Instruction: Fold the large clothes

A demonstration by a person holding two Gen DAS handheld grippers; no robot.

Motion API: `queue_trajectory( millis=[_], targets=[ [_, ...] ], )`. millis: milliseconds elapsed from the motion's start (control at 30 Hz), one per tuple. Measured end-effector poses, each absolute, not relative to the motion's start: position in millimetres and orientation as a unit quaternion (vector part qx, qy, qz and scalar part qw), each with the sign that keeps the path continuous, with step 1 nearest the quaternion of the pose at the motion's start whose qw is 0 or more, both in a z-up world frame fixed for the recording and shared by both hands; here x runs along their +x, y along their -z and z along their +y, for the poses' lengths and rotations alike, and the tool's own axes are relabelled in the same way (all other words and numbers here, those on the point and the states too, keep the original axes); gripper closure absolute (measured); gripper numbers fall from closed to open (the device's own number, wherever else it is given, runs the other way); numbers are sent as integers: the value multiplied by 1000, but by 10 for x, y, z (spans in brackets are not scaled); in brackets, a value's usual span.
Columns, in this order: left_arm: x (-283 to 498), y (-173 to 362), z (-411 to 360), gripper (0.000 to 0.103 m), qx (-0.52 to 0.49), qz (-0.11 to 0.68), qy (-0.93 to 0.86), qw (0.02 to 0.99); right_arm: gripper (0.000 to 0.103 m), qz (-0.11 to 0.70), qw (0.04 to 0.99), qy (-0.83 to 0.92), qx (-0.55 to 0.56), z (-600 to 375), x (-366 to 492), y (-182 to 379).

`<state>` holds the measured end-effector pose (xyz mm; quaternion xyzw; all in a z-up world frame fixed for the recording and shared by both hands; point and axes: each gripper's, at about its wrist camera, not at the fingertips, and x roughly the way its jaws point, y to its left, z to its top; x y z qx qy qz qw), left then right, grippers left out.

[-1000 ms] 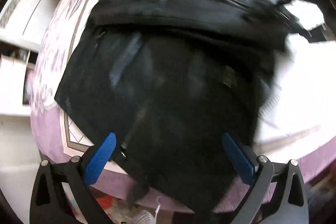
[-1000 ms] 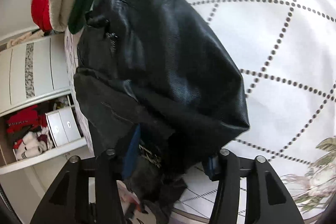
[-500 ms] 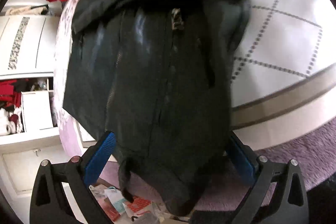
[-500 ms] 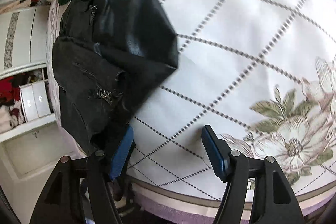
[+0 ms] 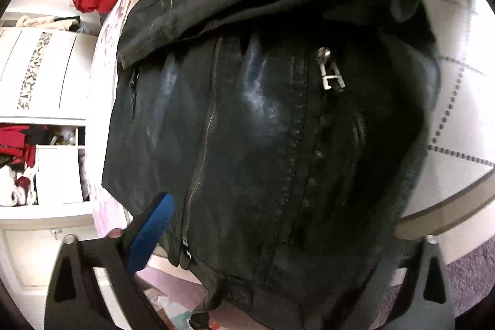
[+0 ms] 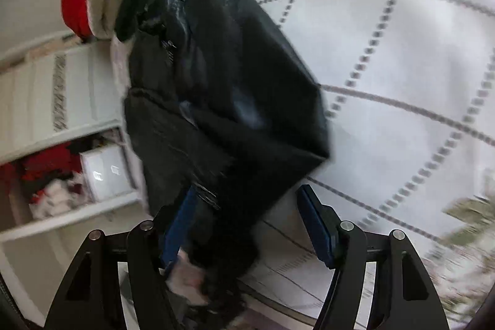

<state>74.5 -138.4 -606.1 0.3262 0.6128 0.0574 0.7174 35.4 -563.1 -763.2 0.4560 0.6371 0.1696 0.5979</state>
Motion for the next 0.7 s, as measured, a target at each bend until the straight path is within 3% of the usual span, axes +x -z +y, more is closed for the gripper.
queue_trajectory(
  millis=[67, 133, 167, 267, 300, 367, 400, 533, 700],
  targets=[
    [704, 6000, -1402, 67, 311, 612, -37, 726, 29, 625, 590, -180, 478, -5614, 375, 7702],
    [699, 5941, -1441, 81, 314, 605, -40, 730, 23, 617, 573, -190, 506, -5568, 417, 7797],
    [701, 5911, -1431, 95, 310, 603, -41, 734, 20, 612, 570, -191, 515, -5499, 467, 7816],
    [719, 5845, -1402, 96, 293, 602, -48, 741, 17, 609, 570, -188, 518, -5289, 599, 7774],
    [729, 5825, -1389, 96, 290, 602, -50, 742, 22, 609, 572, -183, 518, -5220, 640, 7758],
    [769, 5755, -1355, 97, 281, 599, -55, 748, 66, 620, 573, -164, 510, -5062, 721, 7758],
    [791, 5720, -1347, 97, 278, 599, -54, 749, 74, 620, 567, -162, 517, -4891, 811, 7793],
    [823, 5464, -1282, 98, 256, 598, -47, 758, 81, 616, 567, -144, 528, -4871, 786, 7653],
    [657, 4880, -1208, 98, 202, 610, -15, 766, 83, 632, 582, -136, 494, -5096, 571, 7030]
  ],
)
